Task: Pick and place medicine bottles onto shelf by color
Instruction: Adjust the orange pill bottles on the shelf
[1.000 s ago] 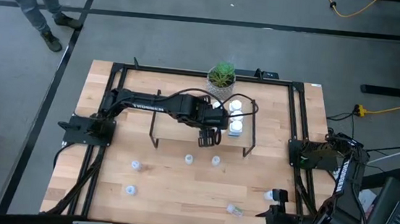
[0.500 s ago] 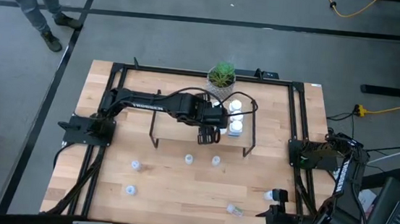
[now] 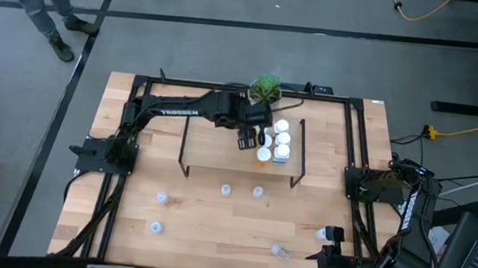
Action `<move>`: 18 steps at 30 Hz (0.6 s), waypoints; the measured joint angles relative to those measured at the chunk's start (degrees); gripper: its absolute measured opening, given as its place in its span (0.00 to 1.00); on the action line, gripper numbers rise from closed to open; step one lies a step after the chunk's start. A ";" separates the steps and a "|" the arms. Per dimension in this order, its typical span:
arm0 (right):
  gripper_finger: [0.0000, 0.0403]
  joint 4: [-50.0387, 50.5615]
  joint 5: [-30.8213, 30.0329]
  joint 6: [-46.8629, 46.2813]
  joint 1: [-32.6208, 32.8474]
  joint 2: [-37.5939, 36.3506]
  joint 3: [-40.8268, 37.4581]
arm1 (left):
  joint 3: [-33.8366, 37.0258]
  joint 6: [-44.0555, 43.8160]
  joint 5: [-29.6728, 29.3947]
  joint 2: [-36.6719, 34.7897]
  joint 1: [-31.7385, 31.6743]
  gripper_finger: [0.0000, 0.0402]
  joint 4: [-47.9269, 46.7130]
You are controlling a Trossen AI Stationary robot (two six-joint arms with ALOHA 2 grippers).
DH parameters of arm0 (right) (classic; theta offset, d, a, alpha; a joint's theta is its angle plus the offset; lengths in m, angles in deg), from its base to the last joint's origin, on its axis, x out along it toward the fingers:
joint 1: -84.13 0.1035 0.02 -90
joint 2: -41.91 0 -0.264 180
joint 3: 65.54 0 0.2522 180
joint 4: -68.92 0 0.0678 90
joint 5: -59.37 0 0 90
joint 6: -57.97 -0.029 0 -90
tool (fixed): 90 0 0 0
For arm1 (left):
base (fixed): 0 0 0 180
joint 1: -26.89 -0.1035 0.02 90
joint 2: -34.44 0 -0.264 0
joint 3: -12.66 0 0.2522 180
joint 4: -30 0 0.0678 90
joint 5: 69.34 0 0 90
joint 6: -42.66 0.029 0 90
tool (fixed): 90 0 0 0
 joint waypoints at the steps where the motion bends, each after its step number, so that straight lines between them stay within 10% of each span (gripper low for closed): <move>1: 0.34 0.00 0.01 0.02 0.00 0.01 0.00 | 0.00 0.02 0.83 0.00 -0.20 0.59 0.78; 18: 0.34 0.02 0.08 0.02 0.00 0.02 0.00 | 0.02 0.60 0.97 0.00 0.41 0.59 2.16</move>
